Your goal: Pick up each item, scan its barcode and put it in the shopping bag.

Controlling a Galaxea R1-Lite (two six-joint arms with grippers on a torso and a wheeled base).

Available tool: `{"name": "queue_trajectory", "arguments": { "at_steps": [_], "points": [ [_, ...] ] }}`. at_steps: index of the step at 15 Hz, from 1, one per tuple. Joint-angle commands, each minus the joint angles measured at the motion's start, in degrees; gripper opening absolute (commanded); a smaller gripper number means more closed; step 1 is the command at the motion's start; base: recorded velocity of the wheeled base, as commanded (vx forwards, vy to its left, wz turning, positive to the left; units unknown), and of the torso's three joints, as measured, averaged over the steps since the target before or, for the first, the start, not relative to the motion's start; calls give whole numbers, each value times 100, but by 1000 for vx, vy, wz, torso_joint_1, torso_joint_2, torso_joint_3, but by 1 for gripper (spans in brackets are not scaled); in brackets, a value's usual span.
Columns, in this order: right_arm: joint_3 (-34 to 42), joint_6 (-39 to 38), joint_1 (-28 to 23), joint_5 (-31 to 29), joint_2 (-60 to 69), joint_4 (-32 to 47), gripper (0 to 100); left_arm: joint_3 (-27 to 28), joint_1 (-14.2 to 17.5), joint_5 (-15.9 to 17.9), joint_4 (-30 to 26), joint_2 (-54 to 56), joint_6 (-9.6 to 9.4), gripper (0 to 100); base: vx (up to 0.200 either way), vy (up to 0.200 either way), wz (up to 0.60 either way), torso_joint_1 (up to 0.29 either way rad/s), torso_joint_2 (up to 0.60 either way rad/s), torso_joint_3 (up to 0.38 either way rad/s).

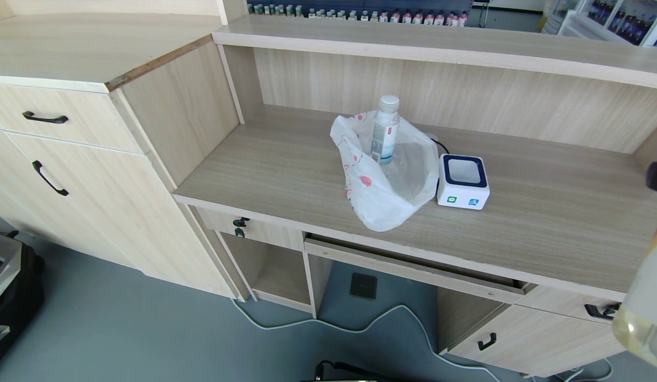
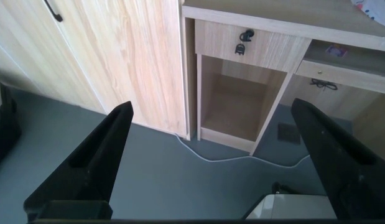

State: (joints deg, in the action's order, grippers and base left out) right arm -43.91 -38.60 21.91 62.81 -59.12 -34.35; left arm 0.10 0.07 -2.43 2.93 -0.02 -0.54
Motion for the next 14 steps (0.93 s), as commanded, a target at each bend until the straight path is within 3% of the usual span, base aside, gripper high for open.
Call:
{"name": "queue_trajectory", "arguments": {
  "at_steps": [1,14],
  "points": [
    [-3,10,7,4,-20,-1,0,-1,1,-4,6,2,1,100,0,0,0,0,0,0],
    [-30,177,7,4,-3,-10,0,-1,1,-4,-3,2,1,100,0,0,0,0,0,0]
  ]
}}
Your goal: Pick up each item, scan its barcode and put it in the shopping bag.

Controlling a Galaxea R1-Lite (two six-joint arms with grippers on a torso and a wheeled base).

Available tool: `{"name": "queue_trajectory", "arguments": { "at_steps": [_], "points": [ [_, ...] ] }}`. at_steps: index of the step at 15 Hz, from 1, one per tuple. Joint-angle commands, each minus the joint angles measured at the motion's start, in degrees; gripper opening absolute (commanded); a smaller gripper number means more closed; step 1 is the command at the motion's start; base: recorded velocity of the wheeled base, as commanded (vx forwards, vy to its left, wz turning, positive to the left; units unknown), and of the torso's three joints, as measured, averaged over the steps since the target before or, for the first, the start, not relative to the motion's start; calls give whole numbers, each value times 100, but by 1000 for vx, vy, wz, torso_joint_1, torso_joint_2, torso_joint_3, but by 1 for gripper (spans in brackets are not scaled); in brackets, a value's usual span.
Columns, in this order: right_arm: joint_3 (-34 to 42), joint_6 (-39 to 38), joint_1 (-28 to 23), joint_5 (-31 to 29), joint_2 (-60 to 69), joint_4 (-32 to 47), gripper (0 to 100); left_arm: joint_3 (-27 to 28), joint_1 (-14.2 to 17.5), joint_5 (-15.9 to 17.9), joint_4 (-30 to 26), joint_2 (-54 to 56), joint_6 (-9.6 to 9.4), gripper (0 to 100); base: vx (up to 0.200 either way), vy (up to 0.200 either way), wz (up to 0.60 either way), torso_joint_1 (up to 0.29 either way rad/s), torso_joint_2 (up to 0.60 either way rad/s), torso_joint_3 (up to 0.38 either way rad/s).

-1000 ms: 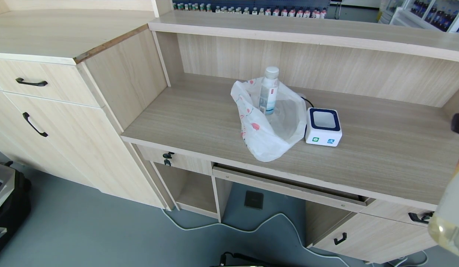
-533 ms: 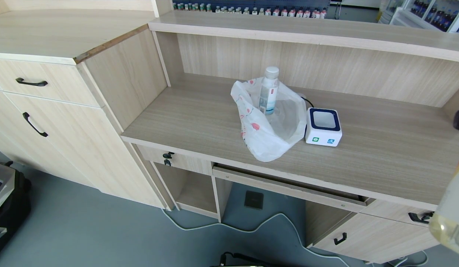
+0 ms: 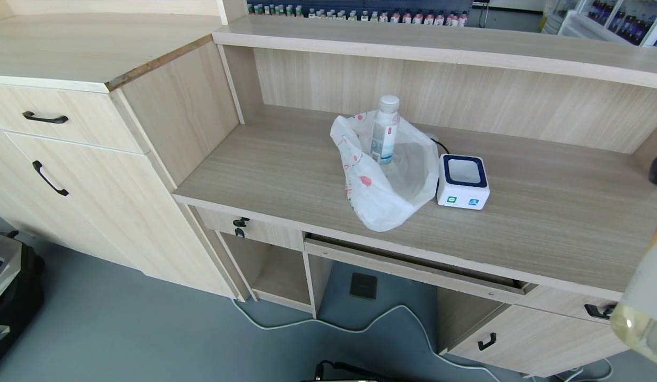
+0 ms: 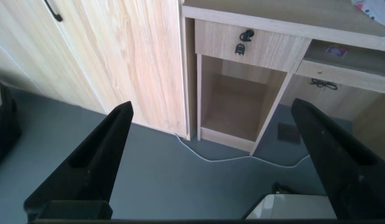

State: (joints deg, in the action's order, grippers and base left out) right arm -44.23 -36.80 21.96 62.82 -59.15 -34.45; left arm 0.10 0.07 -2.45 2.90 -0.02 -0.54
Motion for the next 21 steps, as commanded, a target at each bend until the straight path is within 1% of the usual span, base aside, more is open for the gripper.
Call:
{"name": "queue_trajectory", "arguments": {
  "at_steps": [1,5,6,7,9,10,12,13,14,15,16,18,19,21],
  "points": [
    [11,42,2,2,0,0,0,-1,1,-1,0,2,1,100,0,0,0,0,0,0],
    [28,68,-16,2,9,0,0,-1,1,-1,0,2,1,100,0,0,0,0,0,0],
    [28,200,-60,-6,-27,0,0,-1,1,-1,0,2,1,100,0,0,0,0,0,0],
    [55,525,-236,-24,-141,0,0,-1,1,-1,9,2,1,100,0,0,0,0,0,0],
    [46,1791,-895,-24,-668,-9,0,-1,1,-1,9,2,1,100,0,0,0,0,0,0],
    [11,2687,-1299,-6,-967,-35,0,-1,1,-1,9,2,1,100,0,0,0,0,0,0],
    [-121,4902,-1941,-6,-1538,-44,0,-1,1,-1,0,2,1,100,0,0,0,0,0,0],
    [-209,6132,-2301,-6,-1837,-9,0,-1,1,-1,9,2,1,100,0,0,0,0,0,0],
    [-235,6590,-2468,-6,-1934,0,0,-1,1,-1,9,2,1,100,0,0,0,0,0,0],
    [-218,7741,-3074,-6,-2162,0,0,-1,1,-1,0,2,1,100,0,0,0,0,0,0],
    [-174,8224,-3408,-6,-2268,9,0,-1,1,-1,0,2,1,100,0,0,0,0,0,0],
    [-200,8637,-3769,2,-2487,-53,0,-1,1,-1,0,2,1,100,0,0,0,0,0,0],
    [-315,8831,-3874,2,-2654,-79,0,-1,1,-1,0,2,1,100,0,0,0,0,0,0],
    [-754,9244,-3927,11,-3059,-334,0,-1,1,-1,9,2,1,100,0,0,0,0,0,0]
  ]
}}
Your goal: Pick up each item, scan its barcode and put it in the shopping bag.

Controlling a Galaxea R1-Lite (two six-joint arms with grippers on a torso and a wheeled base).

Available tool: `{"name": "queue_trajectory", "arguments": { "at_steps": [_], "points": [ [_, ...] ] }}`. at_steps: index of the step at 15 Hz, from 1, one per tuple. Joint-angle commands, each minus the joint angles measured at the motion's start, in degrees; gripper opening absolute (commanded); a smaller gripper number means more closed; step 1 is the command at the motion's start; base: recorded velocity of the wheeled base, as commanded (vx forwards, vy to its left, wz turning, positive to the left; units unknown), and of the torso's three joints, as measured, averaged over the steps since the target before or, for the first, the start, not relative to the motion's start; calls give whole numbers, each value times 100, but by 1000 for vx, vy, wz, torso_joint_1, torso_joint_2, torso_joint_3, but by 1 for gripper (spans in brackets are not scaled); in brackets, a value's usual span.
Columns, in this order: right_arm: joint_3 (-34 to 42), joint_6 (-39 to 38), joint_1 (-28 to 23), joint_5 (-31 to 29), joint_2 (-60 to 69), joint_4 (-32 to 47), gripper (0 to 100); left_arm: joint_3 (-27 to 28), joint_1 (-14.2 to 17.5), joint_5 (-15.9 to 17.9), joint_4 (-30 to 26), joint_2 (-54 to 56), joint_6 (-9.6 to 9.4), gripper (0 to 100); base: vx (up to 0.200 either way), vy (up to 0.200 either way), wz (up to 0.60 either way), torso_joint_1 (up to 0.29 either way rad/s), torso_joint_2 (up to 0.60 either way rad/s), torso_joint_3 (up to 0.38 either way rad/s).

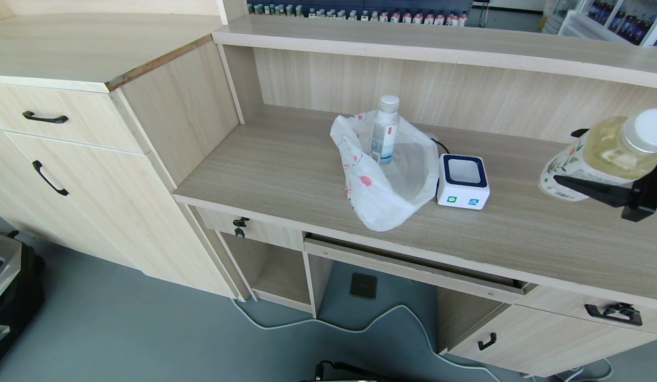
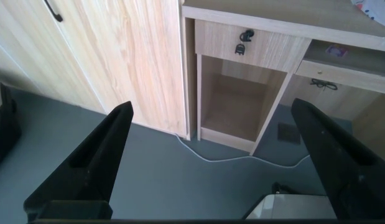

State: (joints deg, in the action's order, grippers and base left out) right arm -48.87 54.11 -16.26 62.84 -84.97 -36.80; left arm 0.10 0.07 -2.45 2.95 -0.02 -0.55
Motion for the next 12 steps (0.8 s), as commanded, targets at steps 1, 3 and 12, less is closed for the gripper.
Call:
{"name": "queue_trajectory", "arguments": {
  "at_steps": [1,3,12],
  "points": [
    [-386,222,-105,9,-582,-196,0,-1,1,-1,-5,2,2,100,0,0,0,0,0,0],
    [-676,460,132,9,-1057,-855,0,-1,1,-1,4,2,2,100,0,0,0,0,0,0],
    [-1643,521,1090,26,-2911,-3307,0,-1,1,-1,4,2,2,100,0,0,0,0,0,0]
  ]
}}
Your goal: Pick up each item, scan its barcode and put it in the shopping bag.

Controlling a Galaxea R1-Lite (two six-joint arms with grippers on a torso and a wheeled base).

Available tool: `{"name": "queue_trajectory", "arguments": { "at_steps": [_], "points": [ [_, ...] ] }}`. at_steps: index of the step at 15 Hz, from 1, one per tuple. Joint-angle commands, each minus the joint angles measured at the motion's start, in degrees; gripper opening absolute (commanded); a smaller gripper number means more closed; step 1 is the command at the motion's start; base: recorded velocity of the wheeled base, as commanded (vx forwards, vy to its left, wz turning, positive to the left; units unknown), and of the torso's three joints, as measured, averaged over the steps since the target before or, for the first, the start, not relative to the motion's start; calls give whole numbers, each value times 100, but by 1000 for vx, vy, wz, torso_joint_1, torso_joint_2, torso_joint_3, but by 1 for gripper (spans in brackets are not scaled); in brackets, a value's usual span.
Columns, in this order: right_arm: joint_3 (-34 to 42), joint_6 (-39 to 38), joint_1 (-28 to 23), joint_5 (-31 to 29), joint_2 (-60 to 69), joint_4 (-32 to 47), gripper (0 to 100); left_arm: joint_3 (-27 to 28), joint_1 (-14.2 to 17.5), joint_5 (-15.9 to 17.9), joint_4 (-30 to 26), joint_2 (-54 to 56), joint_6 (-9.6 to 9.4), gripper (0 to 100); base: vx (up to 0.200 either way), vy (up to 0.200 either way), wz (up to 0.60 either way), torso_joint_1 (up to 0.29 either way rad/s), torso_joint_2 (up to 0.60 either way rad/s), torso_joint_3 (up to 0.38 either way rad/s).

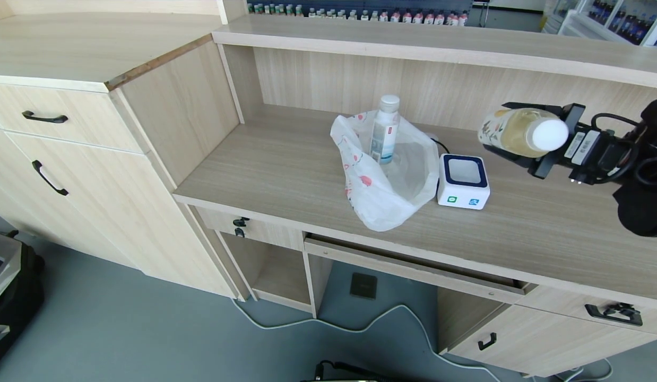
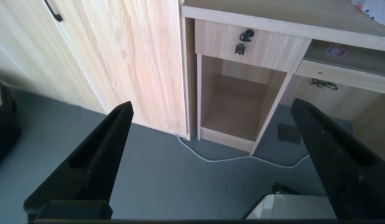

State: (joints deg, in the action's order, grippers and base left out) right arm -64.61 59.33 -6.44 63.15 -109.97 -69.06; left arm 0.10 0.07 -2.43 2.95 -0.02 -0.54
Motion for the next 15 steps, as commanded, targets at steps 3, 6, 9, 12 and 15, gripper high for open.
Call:
{"name": "queue_trajectory", "arguments": {
  "at_steps": [3,6,9,12,15],
  "points": [
    [-113,8,143,-4,-807,-802,0,-1,1,-4,4,2,1,100,0,0,0,0,0,0],
    [-271,61,143,-4,-1053,-1127,0,-1,1,-4,4,2,1,100,0,0,0,0,0,0],
    [-342,228,116,-4,-1132,-1136,0,-1,1,-4,4,2,1,100,0,0,0,0,0,0],
    [-430,237,116,-13,-1211,-1136,0,-1,1,-4,-5,2,1,100,0,0,0,0,0,0],
    [-632,237,81,-31,-1352,-1136,0,-1,1,-4,-5,2,1,100,0,0,0,0,0,0]
  ]
}}
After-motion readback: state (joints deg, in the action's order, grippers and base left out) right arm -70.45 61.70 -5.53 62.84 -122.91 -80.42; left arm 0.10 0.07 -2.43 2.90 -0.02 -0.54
